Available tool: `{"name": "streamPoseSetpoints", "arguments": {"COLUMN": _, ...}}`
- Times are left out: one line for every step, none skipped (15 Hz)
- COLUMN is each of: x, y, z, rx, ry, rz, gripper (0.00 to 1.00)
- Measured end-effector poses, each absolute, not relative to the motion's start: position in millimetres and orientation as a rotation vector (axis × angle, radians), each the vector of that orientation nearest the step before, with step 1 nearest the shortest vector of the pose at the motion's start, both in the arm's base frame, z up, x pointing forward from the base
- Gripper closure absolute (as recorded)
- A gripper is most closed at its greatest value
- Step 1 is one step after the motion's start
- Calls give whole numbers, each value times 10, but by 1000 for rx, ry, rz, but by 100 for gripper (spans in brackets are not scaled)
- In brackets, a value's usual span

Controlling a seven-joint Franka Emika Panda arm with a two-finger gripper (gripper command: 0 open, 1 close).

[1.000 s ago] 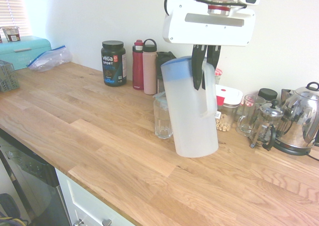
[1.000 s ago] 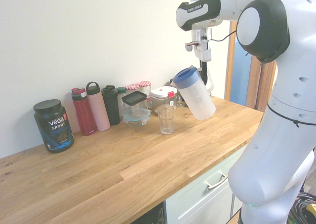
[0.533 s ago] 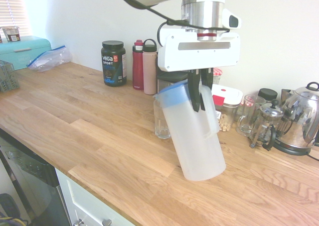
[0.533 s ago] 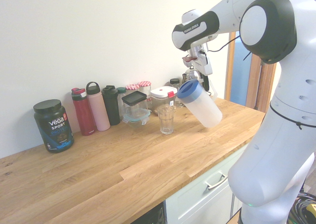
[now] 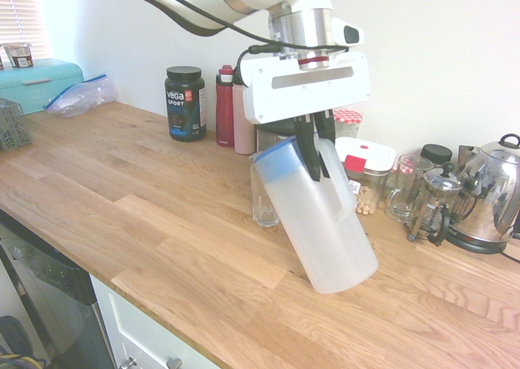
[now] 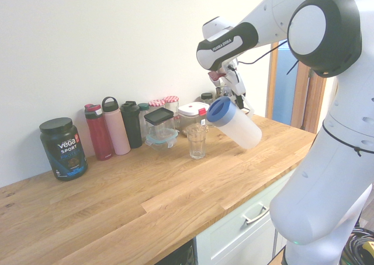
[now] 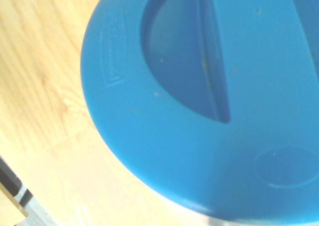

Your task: Pour me some water

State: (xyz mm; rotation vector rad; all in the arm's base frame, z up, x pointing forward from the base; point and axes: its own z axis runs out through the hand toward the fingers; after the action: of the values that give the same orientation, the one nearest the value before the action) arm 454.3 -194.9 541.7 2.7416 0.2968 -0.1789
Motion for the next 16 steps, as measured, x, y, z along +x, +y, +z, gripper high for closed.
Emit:
{"name": "streamPoseSetpoints", "arguments": {"x": 4557, "y": -1919, "z": 5426, "rx": 2734, "ry": 294, "rz": -176, "gripper": 100}}
{"name": "streamPoseSetpoints", "arguments": {"x": 4565, "y": -1901, "z": 5431, "rx": 2727, "ry": 290, "rz": -175, "gripper": 100}}
{"name": "streamPoseSetpoints", "arguments": {"x": 4570, "y": -1893, "z": 5436, "rx": 2718, "ry": 289, "rz": -175, "gripper": 100}}
{"name": "streamPoseSetpoints", "arguments": {"x": 4576, "y": -1890, "z": 5444, "rx": 2701, "ry": 288, "rz": -175, "gripper": 100}}
{"name": "streamPoseSetpoints", "arguments": {"x": 4584, "y": -1888, "z": 5453, "rx": 2684, "ry": 287, "rz": -173, "gripper": 100}}
{"name": "streamPoseSetpoints", "arguments": {"x": 4591, "y": -1887, "z": 5462, "rx": 2670, "ry": 285, "rz": -170, "gripper": 100}}
{"name": "streamPoseSetpoints", "arguments": {"x": 4599, "y": -1883, "z": 5472, "rx": 2653, "ry": 279, "rz": -167, "gripper": 100}}
{"name": "streamPoseSetpoints", "arguments": {"x": 4610, "y": -1872, "z": 5482, "rx": 2637, "ry": 273, "rz": -162, "gripper": 100}}
{"name": "streamPoseSetpoints", "arguments": {"x": 4621, "y": -1856, "z": 5494, "rx": 2623, "ry": 269, "rz": -159, "gripper": 100}}
{"name": "streamPoseSetpoints", "arguments": {"x": 4637, "y": -1824, "z": 5512, "rx": 2610, "ry": 266, "rz": -153, "gripper": 100}}
{"name": "streamPoseSetpoints", "arguments": {"x": 4657, "y": -1782, "z": 5528, "rx": 2599, "ry": 263, "rz": -146, "gripper": 100}}
{"name": "streamPoseSetpoints", "arguments": {"x": 4677, "y": -1734, "z": 5533, "rx": 2590, "ry": 260, "rz": -140, "gripper": 100}}
{"name": "streamPoseSetpoints", "arguments": {"x": 4701, "y": -1679, "z": 5529, "rx": 2581, "ry": 256, "rz": -135, "gripper": 100}}
{"name": "streamPoseSetpoints", "arguments": {"x": 4727, "y": -1623, "z": 5524, "rx": 2568, "ry": 255, "rz": -132, "gripper": 100}}
{"name": "streamPoseSetpoints", "arguments": {"x": 4744, "y": -1583, "z": 5524, "rx": 2555, "ry": 256, "rz": -130, "gripper": 100}}
{"name": "streamPoseSetpoints", "arguments": {"x": 4756, "y": -1561, "z": 5522, "rx": 2541, "ry": 255, "rz": -130, "gripper": 100}}
